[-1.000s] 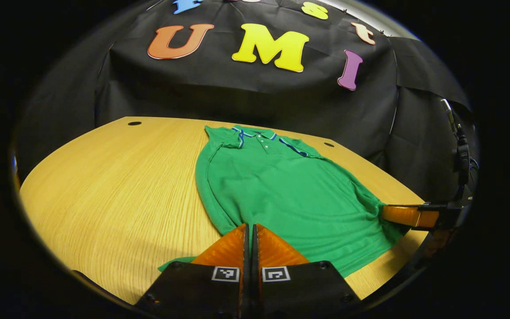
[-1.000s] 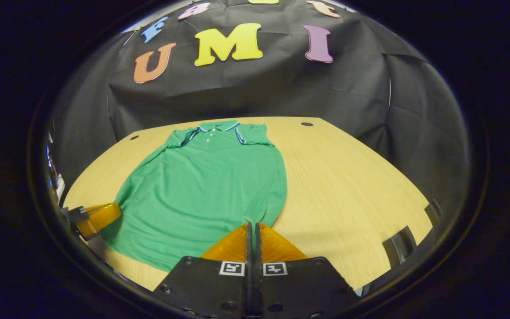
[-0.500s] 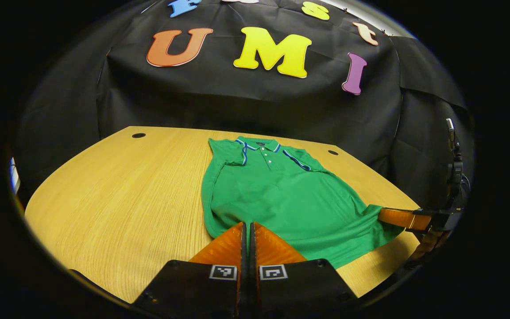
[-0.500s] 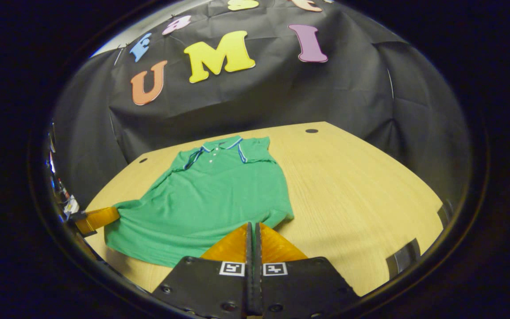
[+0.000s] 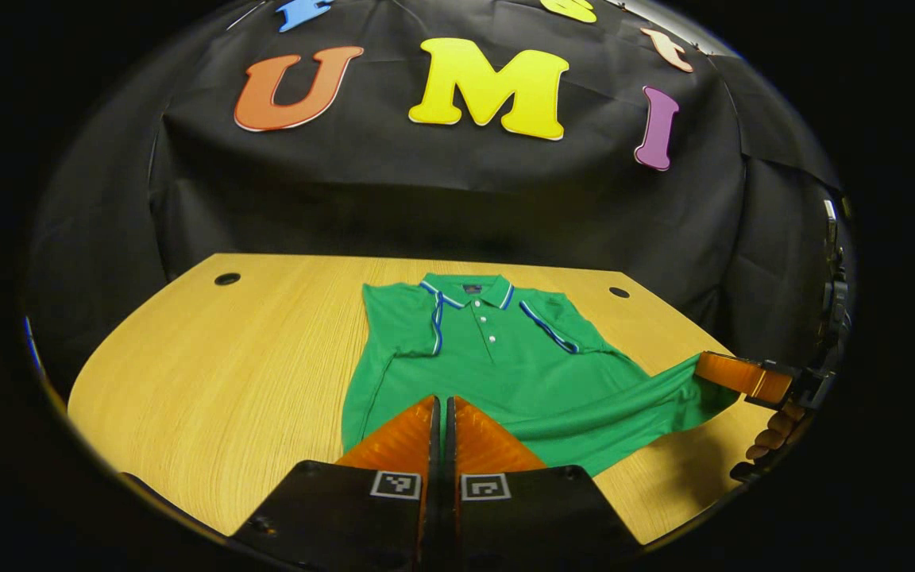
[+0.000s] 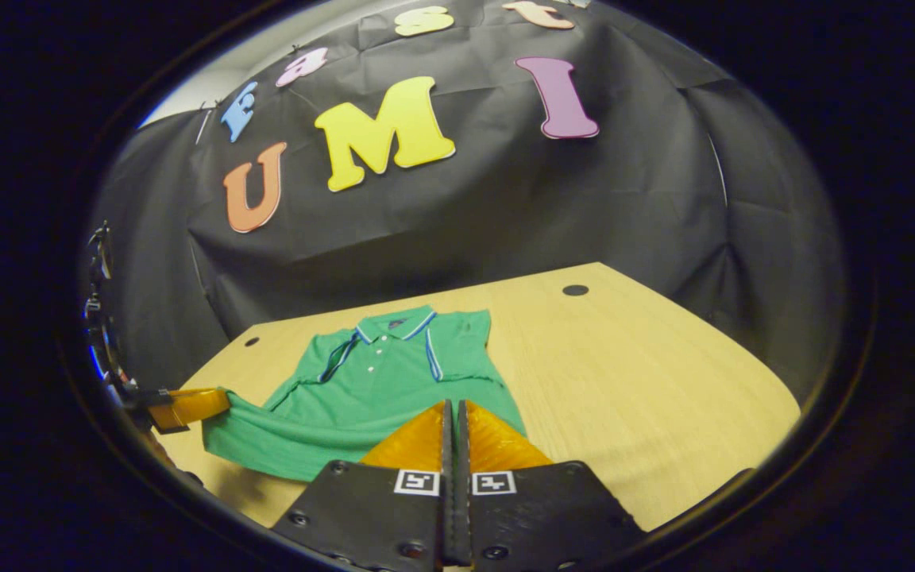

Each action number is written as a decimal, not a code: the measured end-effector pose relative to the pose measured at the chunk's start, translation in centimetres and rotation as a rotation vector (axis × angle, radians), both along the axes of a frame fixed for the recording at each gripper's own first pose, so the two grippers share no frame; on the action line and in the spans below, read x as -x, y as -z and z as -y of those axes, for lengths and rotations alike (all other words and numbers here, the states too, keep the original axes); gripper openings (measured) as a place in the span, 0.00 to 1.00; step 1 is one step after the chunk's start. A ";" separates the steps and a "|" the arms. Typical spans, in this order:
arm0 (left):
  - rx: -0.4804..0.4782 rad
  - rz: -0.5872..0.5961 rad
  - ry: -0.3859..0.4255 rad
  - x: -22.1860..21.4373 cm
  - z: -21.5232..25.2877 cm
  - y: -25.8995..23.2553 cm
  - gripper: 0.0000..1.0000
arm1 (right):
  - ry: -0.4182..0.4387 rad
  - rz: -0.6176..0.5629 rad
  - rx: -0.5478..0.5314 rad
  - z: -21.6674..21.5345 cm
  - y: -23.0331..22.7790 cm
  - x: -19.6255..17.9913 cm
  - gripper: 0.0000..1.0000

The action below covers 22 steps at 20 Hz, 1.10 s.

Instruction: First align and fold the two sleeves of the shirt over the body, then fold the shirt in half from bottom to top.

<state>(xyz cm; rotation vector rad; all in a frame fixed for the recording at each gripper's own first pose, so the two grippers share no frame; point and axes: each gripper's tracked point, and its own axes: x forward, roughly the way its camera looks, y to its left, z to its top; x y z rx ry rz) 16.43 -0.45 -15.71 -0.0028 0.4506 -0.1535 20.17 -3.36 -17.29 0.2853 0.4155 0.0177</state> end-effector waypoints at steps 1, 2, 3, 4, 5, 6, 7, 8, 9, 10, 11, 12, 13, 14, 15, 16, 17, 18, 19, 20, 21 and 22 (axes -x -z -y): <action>-0.006 0.017 0.003 -1.5 0.2 -0.6 0.06 | -0.002 0.001 -0.006 0.1 -0.2 -1.3 0.01; -0.012 0.034 0.007 -3.0 0.6 -1.1 0.06 | -0.004 -0.002 -0.009 0.3 -0.5 -2.9 0.00; -0.021 0.047 0.009 -4.5 0.7 -1.4 0.06 | -0.005 -0.004 -0.016 0.4 -0.7 -4.4 0.00; -0.032 0.058 0.001 -6.0 0.5 -1.7 0.06 | -0.014 -0.002 -0.020 0.3 -1.2 -5.9 0.01; -0.039 0.068 -0.006 -7.5 0.3 -1.9 0.06 | -0.019 0.003 -0.019 0.2 -1.5 -7.5 0.00; -0.046 0.071 -0.005 -9.0 0.3 -2.1 0.06 | -0.022 0.013 -0.017 0.2 -2.0 -9.3 0.01; -0.054 0.075 -0.004 -10.6 0.1 -2.3 0.06 | -0.026 0.026 -0.024 -0.1 -2.6 -11.0 0.01; -0.059 0.070 -0.007 -12.2 -0.2 -2.3 0.06 | -0.023 0.038 -0.030 -0.3 -3.0 -12.8 0.00; -0.059 0.064 -0.013 -13.6 -0.5 -2.2 0.06 | -0.017 0.046 -0.034 -0.4 -3.3 -14.8 0.00; -0.059 0.064 -0.019 -15.1 -0.8 -2.2 0.06 | -0.014 0.049 -0.034 -0.6 -3.3 -16.6 0.00; -0.060 0.074 -0.030 -16.8 -1.3 -2.3 0.06 | -0.012 0.049 -0.026 -0.9 -3.2 -18.3 0.00; -0.063 0.085 -0.039 -18.4 -1.7 -2.4 0.06 | -0.012 0.058 -0.015 -1.1 -3.3 -20.0 0.00; -0.064 0.097 -0.045 -19.9 -2.1 -2.3 0.06 | -0.008 0.076 -0.007 -1.4 -3.8 -22.3 0.00; -0.062 0.113 -0.046 -21.3 -2.5 -2.2 0.06 | -0.002 0.083 0.006 -1.5 -3.7 -24.1 0.00; -0.063 0.133 -0.044 -22.8 -2.7 -2.2 0.06 | 0.010 0.082 0.020 -1.4 -3.2 -25.7 0.00; -0.075 0.156 -0.039 -24.2 -3.0 -2.0 0.06 | 0.013 0.079 0.021 -1.6 -2.7 -27.2 0.00; -0.098 0.179 -0.036 -25.5 -3.3 -1.7 0.06 | 0.012 0.068 0.031 -1.7 -2.2 -28.5 0.00; -0.121 0.206 -0.033 -26.5 -3.5 -1.4 0.05 | 0.015 0.070 0.037 -1.6 -1.7 -29.7 0.00; -0.123 0.215 -0.023 -27.3 -3.3 -0.6 0.05 | 0.026 0.080 0.047 -1.4 -1.3 -30.7 0.00; -0.113 0.215 -0.016 -27.7 -2.9 0.2 0.05 | 0.048 0.094 0.065 -1.0 -0.8 -31.7 0.00; -0.107 0.211 -0.017 -28.1 -2.6 1.1 0.05 | 0.044 0.088 0.106 -1.1 0.1 -32.2 0.00; -0.116 0.203 -0.016 -28.4 -2.4 1.8 0.05 | 0.038 0.088 0.155 -1.0 0.6 -32.4 0.00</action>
